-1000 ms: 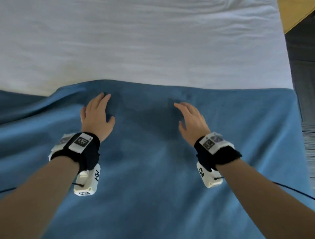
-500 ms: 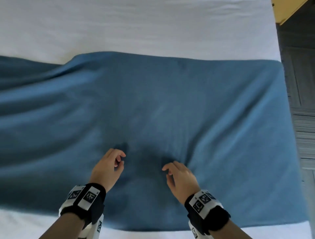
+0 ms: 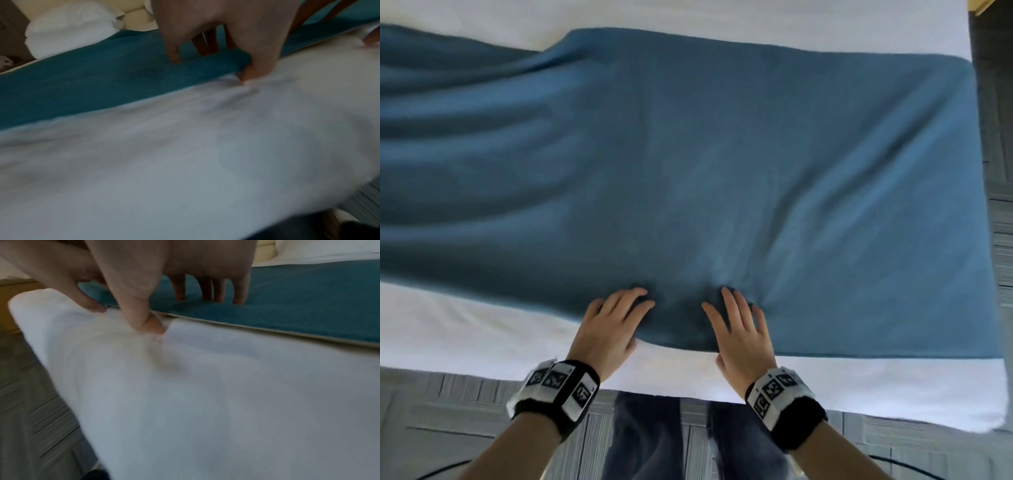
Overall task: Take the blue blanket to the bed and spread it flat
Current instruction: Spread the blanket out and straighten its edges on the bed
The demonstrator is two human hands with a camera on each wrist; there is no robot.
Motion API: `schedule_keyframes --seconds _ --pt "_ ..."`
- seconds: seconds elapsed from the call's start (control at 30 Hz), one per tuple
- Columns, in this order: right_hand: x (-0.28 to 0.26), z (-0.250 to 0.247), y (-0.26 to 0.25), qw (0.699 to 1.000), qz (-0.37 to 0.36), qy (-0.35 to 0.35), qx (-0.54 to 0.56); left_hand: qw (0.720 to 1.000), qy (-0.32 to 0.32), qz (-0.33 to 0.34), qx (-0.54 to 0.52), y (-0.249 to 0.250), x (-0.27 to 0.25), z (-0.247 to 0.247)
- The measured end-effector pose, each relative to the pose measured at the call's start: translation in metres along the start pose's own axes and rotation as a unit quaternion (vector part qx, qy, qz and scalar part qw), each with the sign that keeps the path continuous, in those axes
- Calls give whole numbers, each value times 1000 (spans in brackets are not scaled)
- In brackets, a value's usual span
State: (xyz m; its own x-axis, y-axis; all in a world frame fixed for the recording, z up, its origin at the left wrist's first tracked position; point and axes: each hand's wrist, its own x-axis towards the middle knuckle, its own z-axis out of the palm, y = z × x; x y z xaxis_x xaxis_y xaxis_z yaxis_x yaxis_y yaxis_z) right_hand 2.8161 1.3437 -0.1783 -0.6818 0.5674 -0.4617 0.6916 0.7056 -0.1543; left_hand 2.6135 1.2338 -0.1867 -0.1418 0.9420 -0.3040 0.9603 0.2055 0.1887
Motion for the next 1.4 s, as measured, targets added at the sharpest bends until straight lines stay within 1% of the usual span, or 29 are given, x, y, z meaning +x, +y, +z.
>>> schedule_keyframes --seconds 0.07,0.13,0.23,0.33,0.4,0.47,0.57,0.67,0.73,0.8,0.87,0.93,1.13,1.4 --pt "9 -5 -1 999 20 41 -8 999 34 -1 11 -11 10 -4" --pt "19 -14 -3 997 40 66 0 998 46 -30 3 -29 16 -13" --pt "31 -23 -26 997 47 62 30 996 48 -75 -28 -72 7 -27" --pt "47 -20 -76 997 37 28 64 992 36 -117 -40 -131 -16 -39" --pt "60 -12 -113 996 26 8 82 988 40 -147 -37 -173 -34 -44" --pt "74 -8 -152 996 17 8 90 986 46 -160 -19 -215 -55 -46" --pt "94 -2 -207 996 -18 0 86 983 42 -181 9 -270 -80 -45" --pt "110 1 -248 996 -43 -6 77 977 56 -202 27 -317 -98 -41" --pt "118 2 -268 996 -53 -9 76 976 55 -207 39 -338 -105 -38" --pt "120 3 -279 995 -64 -22 70 974 39 -220 47 -347 -110 -35" --pt "118 3 -284 995 -73 -43 61 972 8 -230 41 -348 -116 -29" --pt "115 1 -285 994 -76 -53 54 973 -7 -227 27 -348 -120 -26" --pt "130 -12 -296 994 -74 -47 59 971 19 -234 34 -353 -122 -34" --pt "152 -21 -326 989 -132 -42 56 964 7 -262 34 -366 -124 -47"
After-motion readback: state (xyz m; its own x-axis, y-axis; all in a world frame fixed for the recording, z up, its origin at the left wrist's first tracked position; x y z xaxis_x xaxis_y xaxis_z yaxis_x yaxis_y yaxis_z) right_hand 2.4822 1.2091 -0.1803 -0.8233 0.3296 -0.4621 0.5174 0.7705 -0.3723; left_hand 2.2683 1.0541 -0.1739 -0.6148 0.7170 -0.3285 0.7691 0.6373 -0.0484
